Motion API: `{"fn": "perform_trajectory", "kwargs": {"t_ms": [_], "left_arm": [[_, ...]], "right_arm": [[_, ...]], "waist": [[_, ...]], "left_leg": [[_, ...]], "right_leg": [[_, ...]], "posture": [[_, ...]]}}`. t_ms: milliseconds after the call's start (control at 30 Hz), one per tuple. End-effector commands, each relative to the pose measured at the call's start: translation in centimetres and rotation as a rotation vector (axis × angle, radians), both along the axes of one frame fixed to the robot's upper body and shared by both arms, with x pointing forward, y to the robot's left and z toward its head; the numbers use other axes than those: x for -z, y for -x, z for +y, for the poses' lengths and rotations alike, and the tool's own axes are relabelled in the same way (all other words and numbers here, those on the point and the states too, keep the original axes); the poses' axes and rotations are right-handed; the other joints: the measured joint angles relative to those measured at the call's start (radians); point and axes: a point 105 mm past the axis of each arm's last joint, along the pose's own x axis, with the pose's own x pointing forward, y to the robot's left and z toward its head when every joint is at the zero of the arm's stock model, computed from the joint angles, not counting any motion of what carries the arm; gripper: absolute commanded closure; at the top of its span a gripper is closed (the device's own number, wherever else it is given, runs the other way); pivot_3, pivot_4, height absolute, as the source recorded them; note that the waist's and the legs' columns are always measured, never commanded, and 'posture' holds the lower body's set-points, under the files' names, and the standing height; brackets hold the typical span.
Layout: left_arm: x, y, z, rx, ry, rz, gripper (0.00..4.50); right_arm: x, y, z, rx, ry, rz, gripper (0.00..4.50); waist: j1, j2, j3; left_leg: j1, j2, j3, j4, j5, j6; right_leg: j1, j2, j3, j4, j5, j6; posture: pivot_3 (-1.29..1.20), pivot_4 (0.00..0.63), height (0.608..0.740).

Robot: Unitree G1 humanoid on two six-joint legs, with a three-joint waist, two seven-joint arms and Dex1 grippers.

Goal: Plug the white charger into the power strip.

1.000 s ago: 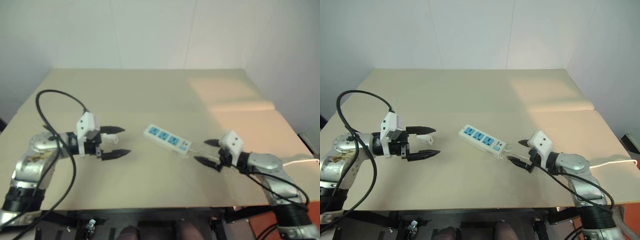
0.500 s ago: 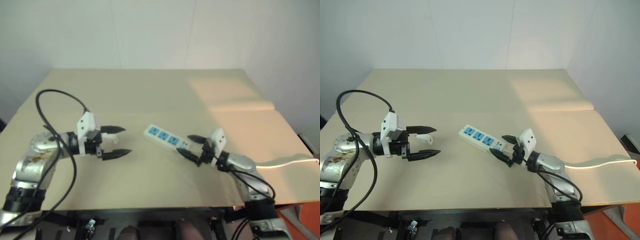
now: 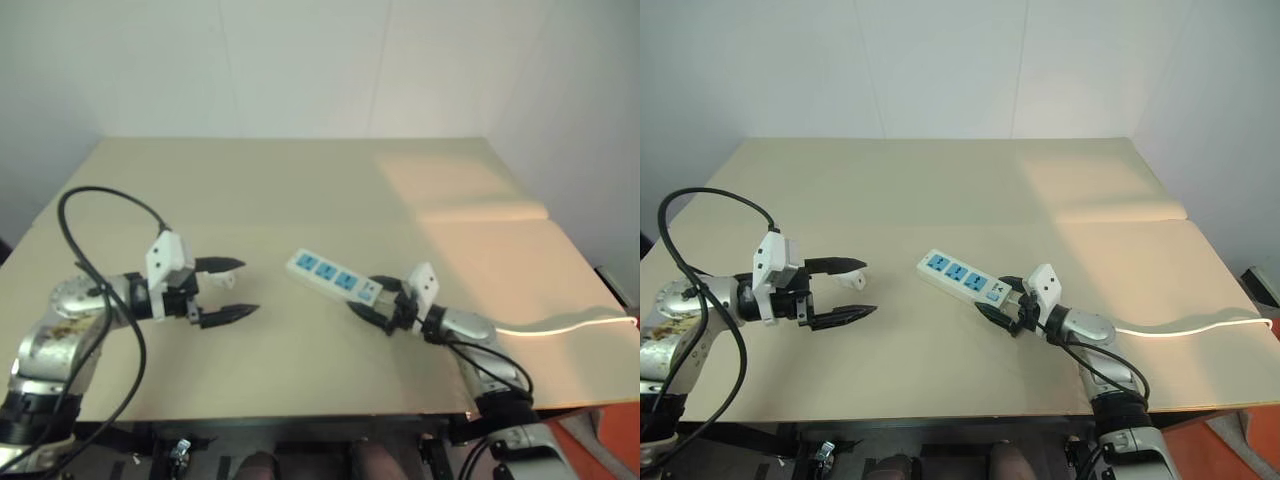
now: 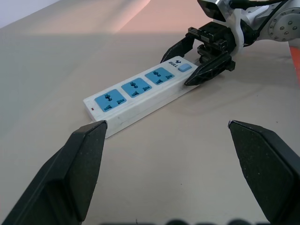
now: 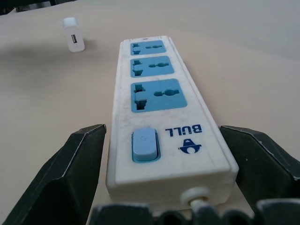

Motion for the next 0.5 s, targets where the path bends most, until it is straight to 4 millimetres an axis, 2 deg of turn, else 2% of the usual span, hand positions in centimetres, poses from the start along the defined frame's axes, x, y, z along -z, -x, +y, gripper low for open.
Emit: {"fn": "perform_trajectory", "kwargs": {"t_ms": [33,100,233,400,500], "left_arm": [[-1.9,0.2,0.0,0.004,0.027,-0.06,0.0],[-1.8,0.1,0.0,0.004,0.018,-0.058,0.0],[-1.2,0.1,0.1,0.004,-0.013,-0.045,0.0],[-2.2,-0.4,-0.4,0.001,0.024,-0.09,0.0],[-3.9,-1.8,-1.0,-0.071,0.04,-0.183,0.0]], "right_arm": [[-0.8,-0.1,0.0,-0.006,0.01,-0.059,0.03],[-0.8,-0.1,0.0,-0.009,0.001,-0.056,0.19],[-0.8,-0.1,-0.2,0.004,-0.003,-0.067,1.09],[-0.6,0.1,-0.2,0.003,0.004,-0.079,1.09],[-0.5,0.6,0.1,-0.038,0.01,-0.084,1.09]], "waist": [[0.0,0.0,0.0],[0.0,0.0,0.0],[0.0,0.0,0.0],[0.0,0.0,0.0],[0.002,0.0,0.0]], "left_leg": [[0.0,0.0,0.0,0.0,0.0,0.0],[0.0,0.0,0.0,0.0,0.0,0.0],[0.0,0.0,0.0,0.0,0.0,0.0],[0.0,0.0,0.0,0.0,0.0,0.0],[0.0,0.0,0.0,0.0,0.0,0.0]], "right_leg": [[0.0,0.0,0.0,0.0,0.0,0.0],[0.0,0.0,0.0,0.0,0.0,0.0],[0.0,0.0,0.0,0.0,0.0,0.0],[0.0,0.0,0.0,0.0,0.0,0.0],[0.0,0.0,0.0,0.0,0.0,0.0]], "posture": [[0.0,0.15,0.74],[0.0,0.15,0.74],[0.0,0.15,0.74],[0.0,0.15,0.74],[0.0,0.15,0.74]]}}
